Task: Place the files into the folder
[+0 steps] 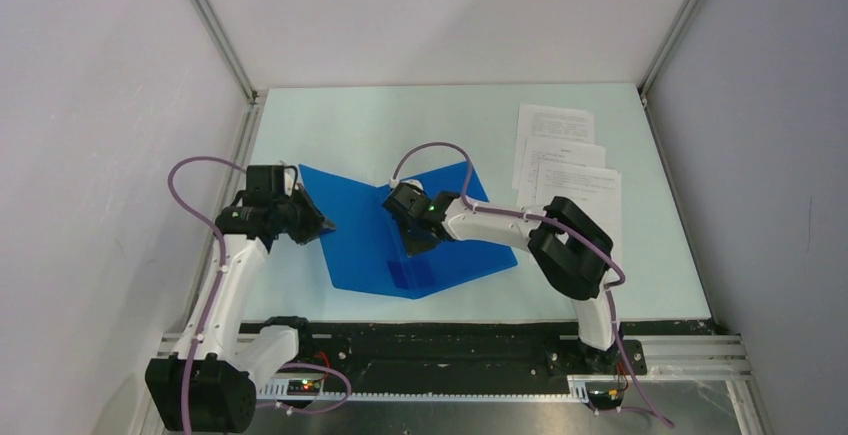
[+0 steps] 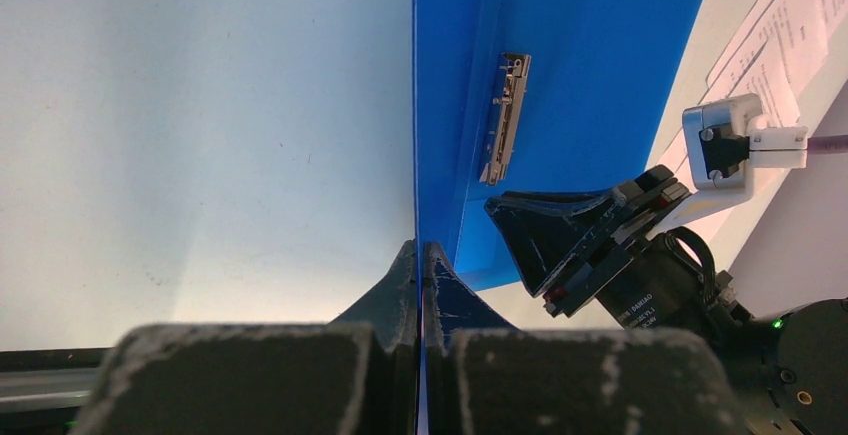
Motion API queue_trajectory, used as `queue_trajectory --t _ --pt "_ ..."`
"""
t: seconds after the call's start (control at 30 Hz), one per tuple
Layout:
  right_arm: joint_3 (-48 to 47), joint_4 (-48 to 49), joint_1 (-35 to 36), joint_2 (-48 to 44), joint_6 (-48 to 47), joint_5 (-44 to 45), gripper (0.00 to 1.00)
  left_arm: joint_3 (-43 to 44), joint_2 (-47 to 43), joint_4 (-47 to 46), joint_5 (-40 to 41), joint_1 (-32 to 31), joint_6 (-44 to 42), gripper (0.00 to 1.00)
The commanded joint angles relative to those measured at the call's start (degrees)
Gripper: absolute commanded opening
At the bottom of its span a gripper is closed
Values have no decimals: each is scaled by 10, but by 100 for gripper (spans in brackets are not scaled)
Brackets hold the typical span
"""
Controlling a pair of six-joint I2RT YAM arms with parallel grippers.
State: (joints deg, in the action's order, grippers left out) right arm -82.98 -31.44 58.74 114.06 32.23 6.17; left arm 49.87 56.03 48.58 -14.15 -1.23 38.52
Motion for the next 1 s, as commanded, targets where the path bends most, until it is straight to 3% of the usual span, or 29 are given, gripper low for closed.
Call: queue_trajectory --t 0.0,0.27,0.53,0.6,0.67,0.7,0.97 --pt "-26 8 -5 18 -6 1 23 8 8 0 -1 -4 -12 0" --pt "-26 14 -9 27 -4 1 22 11 8 0 -3 -5 -16 0" --pt "-25 13 -10 30 -3 5 13 12 7 0 -7 -5 -17 0" --pt "-25 13 -8 26 -5 1 18 11 7 0 -8 -5 -18 0" --pt "-25 11 -6 17 -7 6 33 12 7 0 -7 -5 -18 0" --pt "-25 13 -4 12 -8 9 34 12 7 0 -8 -5 -18 0" --pt "-33 26 -6 -8 -12 31 25 14 7 1 -9 -5 -18 0"
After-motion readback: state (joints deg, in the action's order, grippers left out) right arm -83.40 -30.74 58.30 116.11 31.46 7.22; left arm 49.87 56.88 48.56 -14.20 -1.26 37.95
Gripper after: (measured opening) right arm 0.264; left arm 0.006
